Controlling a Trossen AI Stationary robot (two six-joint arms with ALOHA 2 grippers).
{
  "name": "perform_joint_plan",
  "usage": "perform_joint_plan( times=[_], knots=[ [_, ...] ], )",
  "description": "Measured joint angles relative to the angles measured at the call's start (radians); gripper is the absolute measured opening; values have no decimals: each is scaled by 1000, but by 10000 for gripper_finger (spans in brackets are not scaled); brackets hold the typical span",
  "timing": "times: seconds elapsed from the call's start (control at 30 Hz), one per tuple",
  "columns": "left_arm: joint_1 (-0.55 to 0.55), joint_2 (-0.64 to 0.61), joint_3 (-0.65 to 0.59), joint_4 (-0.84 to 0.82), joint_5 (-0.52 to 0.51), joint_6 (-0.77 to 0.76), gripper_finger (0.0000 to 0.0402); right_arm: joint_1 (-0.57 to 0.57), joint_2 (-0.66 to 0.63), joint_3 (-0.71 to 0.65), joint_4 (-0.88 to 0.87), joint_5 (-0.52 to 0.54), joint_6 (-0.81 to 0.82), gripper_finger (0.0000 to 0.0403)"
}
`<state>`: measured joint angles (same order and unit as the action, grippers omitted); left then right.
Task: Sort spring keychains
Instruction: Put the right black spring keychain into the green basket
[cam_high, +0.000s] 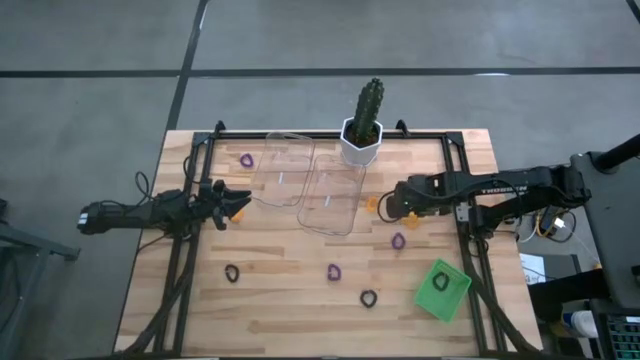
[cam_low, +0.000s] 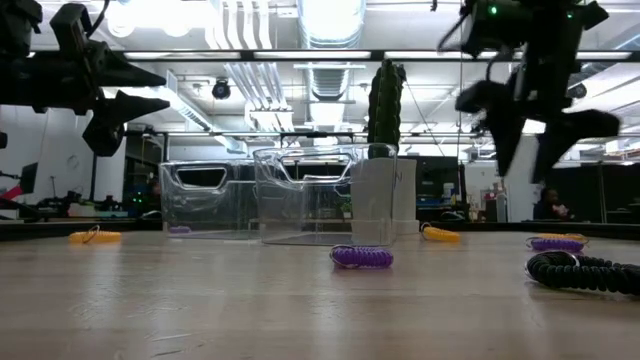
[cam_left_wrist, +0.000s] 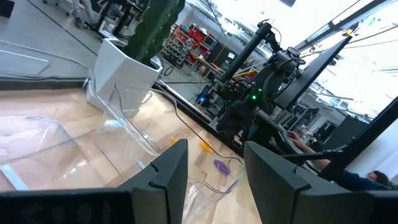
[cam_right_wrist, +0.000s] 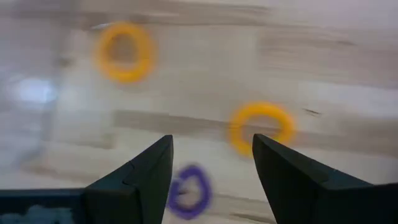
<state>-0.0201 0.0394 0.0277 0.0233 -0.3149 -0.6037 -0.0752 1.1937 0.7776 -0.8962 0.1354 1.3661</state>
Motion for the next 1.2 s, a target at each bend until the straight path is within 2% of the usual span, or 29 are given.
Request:
perform_joint_plan(
  times=[0.2,0.33,0.57,0.7,0.87,1.1,1.2],
  knots=[
    [0,0,0,0,0,-2,151,105,0,0,320,-128,-299,217],
    [0,0,0,-1,1,-1,151,206,0,0,445,-243,-405,217],
    [0,0,2,-14,0,3,151,368,0,0,437,-253,-427,217],
    [0,0,2,-15,0,4,151,423,0,0,438,-252,-448,217],
    [0,0,2,-16,0,4,151,468,21,8,439,-251,-557,217],
    [0,0,2,-16,0,-1,151,477,204,113,411,-251,-686,217],
    [0,0,2,-16,0,-1,151,477,309,188,334,-267,-702,217]
  ],
)
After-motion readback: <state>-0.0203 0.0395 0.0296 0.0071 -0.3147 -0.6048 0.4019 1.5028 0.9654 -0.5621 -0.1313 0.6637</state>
